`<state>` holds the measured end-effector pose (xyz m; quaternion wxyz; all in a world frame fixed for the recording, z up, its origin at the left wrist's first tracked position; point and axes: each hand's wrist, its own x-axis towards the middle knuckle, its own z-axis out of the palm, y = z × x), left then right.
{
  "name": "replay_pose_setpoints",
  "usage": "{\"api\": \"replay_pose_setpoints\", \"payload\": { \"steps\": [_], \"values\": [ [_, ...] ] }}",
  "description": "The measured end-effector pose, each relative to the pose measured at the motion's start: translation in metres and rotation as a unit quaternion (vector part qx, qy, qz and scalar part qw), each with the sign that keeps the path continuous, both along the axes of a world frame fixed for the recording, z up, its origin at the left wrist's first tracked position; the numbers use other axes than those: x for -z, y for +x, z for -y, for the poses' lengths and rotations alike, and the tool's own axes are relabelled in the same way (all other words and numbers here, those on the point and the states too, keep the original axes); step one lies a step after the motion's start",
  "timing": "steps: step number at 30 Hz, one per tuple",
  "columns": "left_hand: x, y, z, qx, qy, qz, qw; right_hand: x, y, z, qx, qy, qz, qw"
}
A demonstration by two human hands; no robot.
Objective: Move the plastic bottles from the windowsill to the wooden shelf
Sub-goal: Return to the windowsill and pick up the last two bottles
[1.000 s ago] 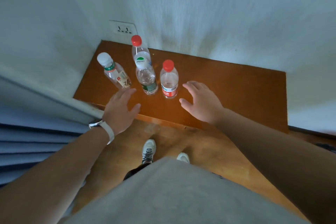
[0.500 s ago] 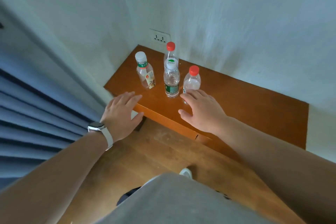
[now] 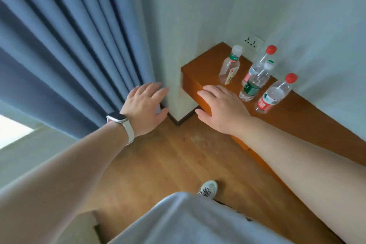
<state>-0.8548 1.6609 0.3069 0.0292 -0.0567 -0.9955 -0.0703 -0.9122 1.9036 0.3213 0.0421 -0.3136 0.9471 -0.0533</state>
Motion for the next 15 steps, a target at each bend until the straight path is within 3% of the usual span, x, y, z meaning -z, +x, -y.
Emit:
{"api": "replay_pose_setpoints", "payload": {
  "steps": [15],
  "values": [
    [0.014,0.198,0.154,-0.246,0.038,-0.049,0.967,0.015,0.094,0.21,-0.23,-0.028,-0.006,0.973]
  ]
}}
